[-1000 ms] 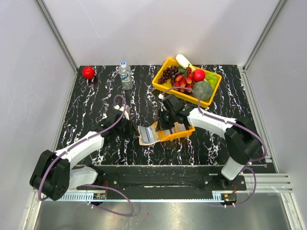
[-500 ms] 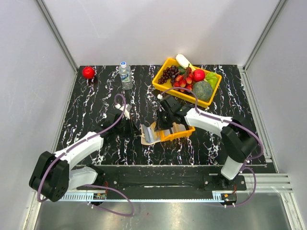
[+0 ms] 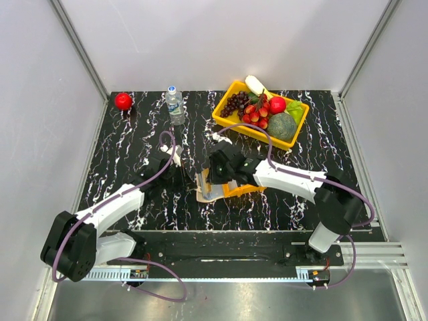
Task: Put the credit cards into the card holder
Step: Turn over the card slot in the card holder.
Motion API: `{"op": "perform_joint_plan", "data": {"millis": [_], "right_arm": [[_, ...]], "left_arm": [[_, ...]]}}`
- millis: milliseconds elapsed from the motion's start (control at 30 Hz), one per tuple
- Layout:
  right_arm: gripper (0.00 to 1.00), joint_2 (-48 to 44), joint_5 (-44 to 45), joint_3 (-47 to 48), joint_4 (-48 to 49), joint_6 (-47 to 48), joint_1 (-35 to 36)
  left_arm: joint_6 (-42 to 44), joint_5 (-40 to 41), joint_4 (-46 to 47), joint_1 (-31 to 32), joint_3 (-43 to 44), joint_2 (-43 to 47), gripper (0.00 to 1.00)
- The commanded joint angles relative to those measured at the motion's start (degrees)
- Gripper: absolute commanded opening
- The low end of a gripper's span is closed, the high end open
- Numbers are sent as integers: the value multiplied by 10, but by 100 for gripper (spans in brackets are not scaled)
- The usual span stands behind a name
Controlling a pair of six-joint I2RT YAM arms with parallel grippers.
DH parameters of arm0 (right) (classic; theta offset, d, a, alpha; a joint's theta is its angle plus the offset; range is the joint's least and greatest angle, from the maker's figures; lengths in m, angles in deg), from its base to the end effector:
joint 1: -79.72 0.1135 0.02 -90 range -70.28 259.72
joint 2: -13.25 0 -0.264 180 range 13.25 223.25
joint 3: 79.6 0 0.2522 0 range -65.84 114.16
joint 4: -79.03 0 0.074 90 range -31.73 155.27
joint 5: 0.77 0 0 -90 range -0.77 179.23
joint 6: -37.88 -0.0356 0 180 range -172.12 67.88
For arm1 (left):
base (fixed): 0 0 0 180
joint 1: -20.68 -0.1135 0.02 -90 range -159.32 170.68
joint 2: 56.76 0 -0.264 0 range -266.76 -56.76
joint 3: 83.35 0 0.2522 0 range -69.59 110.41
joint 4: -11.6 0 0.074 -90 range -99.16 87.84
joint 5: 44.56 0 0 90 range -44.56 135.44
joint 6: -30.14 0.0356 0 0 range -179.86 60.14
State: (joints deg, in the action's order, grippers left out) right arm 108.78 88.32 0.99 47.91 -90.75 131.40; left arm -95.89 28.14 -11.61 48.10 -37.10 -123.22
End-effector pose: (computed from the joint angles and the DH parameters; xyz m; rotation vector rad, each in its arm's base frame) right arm 0.2260 0.2868 0.2323 -0.2937 2.4965 0.7331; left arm 0.1990 -0.1152 0.1942 -0.0240 2.4650 -0.8751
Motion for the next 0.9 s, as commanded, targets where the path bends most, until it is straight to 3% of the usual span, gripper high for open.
{"op": "perform_joint_plan", "data": {"millis": [0,867], "right_arm": [[0,-27,92,13,31,-25,26],[0,-19,100,17,49,-14,43]], "left_arm": [[-3,7,14,1,6,12,0],[-4,11,13,1,6,14,0]]}}
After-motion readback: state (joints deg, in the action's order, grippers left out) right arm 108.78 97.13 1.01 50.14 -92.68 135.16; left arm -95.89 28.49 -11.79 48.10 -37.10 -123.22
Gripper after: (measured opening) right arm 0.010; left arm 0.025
